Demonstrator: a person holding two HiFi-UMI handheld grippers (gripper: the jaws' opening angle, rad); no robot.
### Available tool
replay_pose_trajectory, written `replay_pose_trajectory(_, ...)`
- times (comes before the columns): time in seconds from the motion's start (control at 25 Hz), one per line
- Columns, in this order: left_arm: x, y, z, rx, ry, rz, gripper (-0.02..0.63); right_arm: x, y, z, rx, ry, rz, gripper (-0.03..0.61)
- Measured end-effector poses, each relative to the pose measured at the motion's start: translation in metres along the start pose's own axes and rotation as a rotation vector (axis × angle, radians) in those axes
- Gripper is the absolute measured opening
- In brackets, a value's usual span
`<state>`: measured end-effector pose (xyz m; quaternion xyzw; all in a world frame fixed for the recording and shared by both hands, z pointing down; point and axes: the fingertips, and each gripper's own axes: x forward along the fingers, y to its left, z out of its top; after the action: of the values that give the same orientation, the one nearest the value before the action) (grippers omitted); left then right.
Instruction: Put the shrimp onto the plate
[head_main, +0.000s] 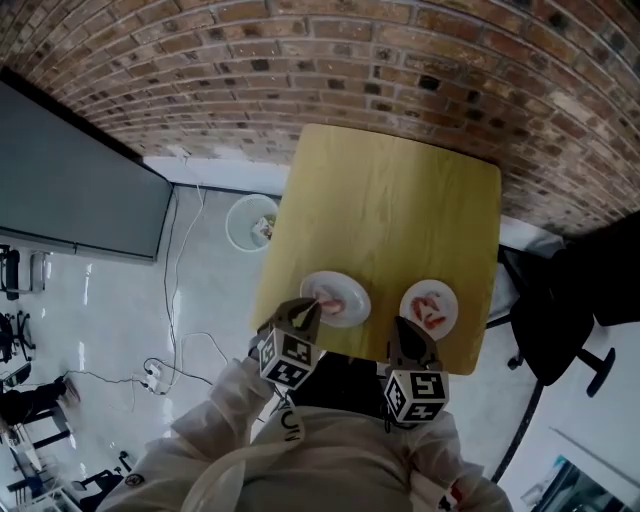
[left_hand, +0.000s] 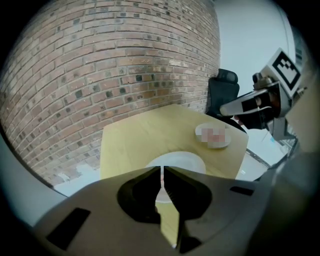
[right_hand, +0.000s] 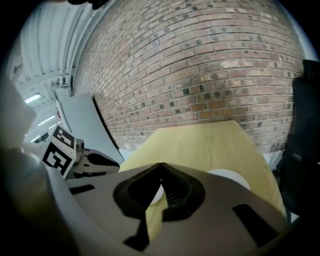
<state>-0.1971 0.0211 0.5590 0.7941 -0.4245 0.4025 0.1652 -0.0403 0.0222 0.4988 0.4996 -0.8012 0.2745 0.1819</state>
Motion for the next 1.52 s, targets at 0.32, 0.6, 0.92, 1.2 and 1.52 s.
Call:
replay_pose_trajectory(0.32,0.006,0.016,-0.015,0.059,0.024,-0.038,0.025,0.007,0.011,-0.002,-0.006,0.006,-0.012,0.023)
replay_pose_trajectory(0.6,0.014,0.016,-0.022,0.137,0.043,-0.117,0.037,0.008,0.013,-0.004,-0.003,0.010,-0.028,0.023)
replay_pose_trajectory(0.92,0.033,0.011,-0.029,0.355,0.116,-0.228,0.164,0.004,0.005,-0.008,0.012,0.016,-0.057,0.023)
replay_pose_trajectory(1.2,0.047,0.007,-0.030,0.591,0.151,-0.298,0.175,-0.001,-0.005,-0.014,0.031,0.024,-0.082,0.023)
replay_pose_trajectory(1.52,0.064,0.003,-0.030,0.755,0.184,-0.326,0.179,-0.004,-0.019,-0.020,0.053,0.023,-0.111,0.023)
